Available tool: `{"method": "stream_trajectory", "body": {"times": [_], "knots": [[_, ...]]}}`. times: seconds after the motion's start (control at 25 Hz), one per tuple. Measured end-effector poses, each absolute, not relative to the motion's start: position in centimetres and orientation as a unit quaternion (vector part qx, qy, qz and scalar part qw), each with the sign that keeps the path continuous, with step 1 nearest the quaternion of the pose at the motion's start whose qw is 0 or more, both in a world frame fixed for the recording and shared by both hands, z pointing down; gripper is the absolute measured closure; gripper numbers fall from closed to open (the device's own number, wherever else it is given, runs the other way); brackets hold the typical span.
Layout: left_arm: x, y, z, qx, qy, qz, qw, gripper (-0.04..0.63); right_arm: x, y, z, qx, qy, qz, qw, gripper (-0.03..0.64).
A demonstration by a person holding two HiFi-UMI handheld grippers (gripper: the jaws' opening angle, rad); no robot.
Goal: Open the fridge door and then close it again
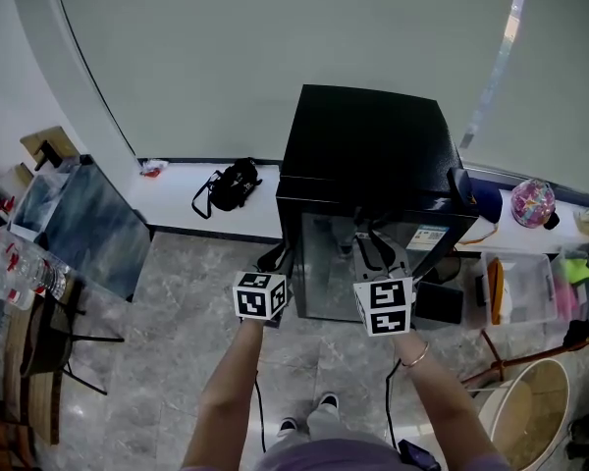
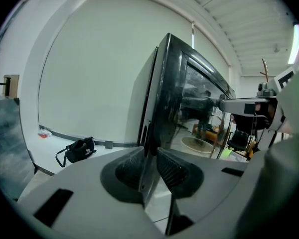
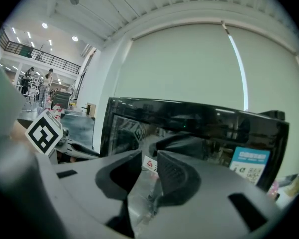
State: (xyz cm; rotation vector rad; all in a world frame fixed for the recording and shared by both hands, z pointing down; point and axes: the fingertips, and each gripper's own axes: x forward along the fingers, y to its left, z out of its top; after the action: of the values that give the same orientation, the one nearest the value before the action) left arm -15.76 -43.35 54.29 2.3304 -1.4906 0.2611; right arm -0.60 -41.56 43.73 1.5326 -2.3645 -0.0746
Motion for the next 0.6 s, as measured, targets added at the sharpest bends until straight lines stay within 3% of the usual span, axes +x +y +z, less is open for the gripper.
{"method": "stream_trajectory", "body": {"times": [0.6], "knots": [[-17.1, -41.6, 53.3, 0.804, -0.562, 0.073, 0.179, 0.531, -1.7, -38.8, 44.0, 0.519, -0.843, 0.002, 0.145, 0.525]]}}
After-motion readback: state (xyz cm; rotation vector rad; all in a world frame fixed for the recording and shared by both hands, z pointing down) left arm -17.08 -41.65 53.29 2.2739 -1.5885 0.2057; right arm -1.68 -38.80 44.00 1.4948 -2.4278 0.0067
